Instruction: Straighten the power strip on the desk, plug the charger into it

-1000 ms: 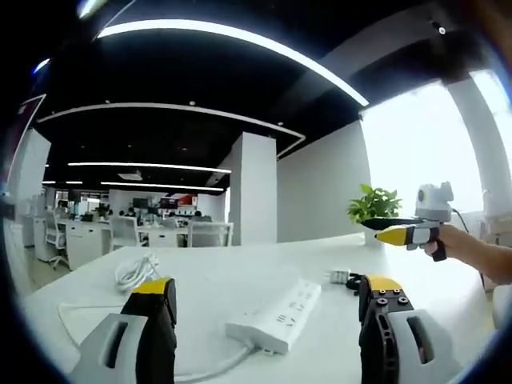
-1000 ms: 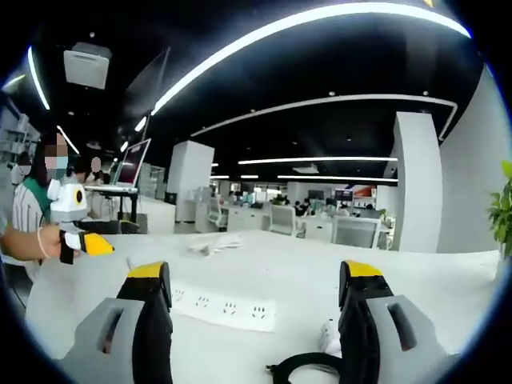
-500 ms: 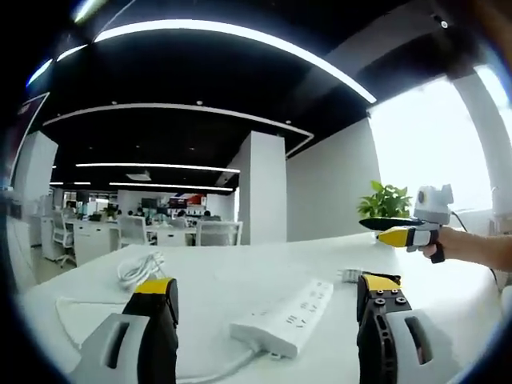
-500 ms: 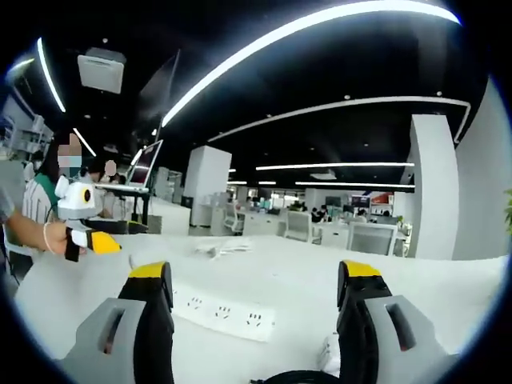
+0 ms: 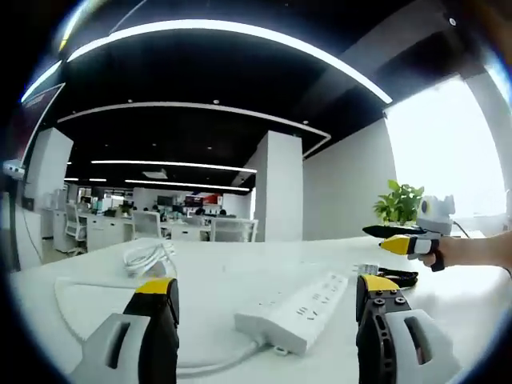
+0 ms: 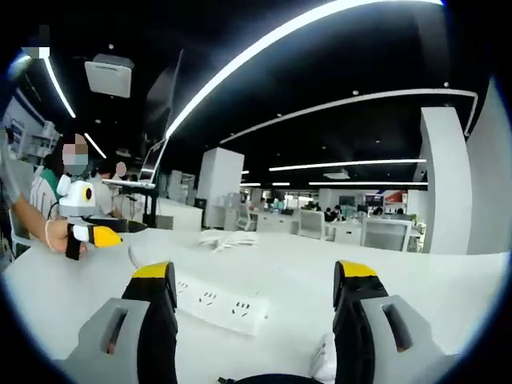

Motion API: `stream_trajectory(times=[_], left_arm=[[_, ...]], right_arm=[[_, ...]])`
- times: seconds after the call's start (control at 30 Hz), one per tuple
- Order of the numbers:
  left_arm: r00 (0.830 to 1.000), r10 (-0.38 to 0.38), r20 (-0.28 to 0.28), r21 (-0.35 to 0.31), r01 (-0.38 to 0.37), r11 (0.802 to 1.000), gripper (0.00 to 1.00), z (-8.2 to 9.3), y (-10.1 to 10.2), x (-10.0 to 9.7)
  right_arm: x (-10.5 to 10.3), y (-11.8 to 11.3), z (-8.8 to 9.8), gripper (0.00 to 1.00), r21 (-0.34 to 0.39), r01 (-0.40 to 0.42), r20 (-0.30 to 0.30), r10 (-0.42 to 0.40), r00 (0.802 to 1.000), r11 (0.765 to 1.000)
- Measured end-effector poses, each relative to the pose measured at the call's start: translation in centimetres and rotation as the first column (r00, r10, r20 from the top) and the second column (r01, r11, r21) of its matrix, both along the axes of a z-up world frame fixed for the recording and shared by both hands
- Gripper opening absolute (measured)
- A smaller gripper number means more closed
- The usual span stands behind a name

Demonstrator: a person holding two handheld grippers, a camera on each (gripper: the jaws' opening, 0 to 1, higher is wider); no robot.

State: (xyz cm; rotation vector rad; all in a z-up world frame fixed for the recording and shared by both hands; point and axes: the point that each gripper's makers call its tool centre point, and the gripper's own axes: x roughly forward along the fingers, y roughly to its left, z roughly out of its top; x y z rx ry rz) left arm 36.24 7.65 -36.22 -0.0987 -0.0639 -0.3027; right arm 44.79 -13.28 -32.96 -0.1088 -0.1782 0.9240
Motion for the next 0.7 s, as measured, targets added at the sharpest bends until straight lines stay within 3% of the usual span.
stream_trajectory(times=[0.1, 0.2, 0.43, 0.53, 0.7], left_arm=[[1.0, -0.005, 0.016, 0.022, 0.004, 1.0, 0.91, 0.2, -0.3, -0.1], [1.0, -0.022, 0.015, 0.036, 0.021, 0.999, 0.88, 0.2, -0.8, 0.0], [0.995, -0.069, -0.066, 0.0, 0.069, 0.998, 0.85, -1.0, -1.9, 0.3], [0.993, -0.077, -0.094, -0.012, 0.076, 0.997, 0.87, -1.4, -2.0, 0.4], [0.988, -0.094, -0.119, -0.024, 0.091, 0.996, 0.81, -1.9, -2.1, 0.6]], right_arm=[[0.3, 0.1, -0.9, 0.78, -0.017, -0.014, -0.01, 0.014, 1.0, 1.0], [0.7, 0.1, -2.3, 0.78, -0.105, -0.015, -0.011, 0.014, 1.0, 0.994], [1.5, -0.6, -2.6, 0.73, -0.063, -0.014, -0.058, 0.011, 0.998, 0.998], [1.9, -0.9, -2.8, 0.72, -0.066, 0.006, -0.073, -0.011, 0.997, 0.998], [2.1, -1.0, -3.3, 0.69, -0.08, 0.005, -0.095, -0.013, 0.995, 0.997]])
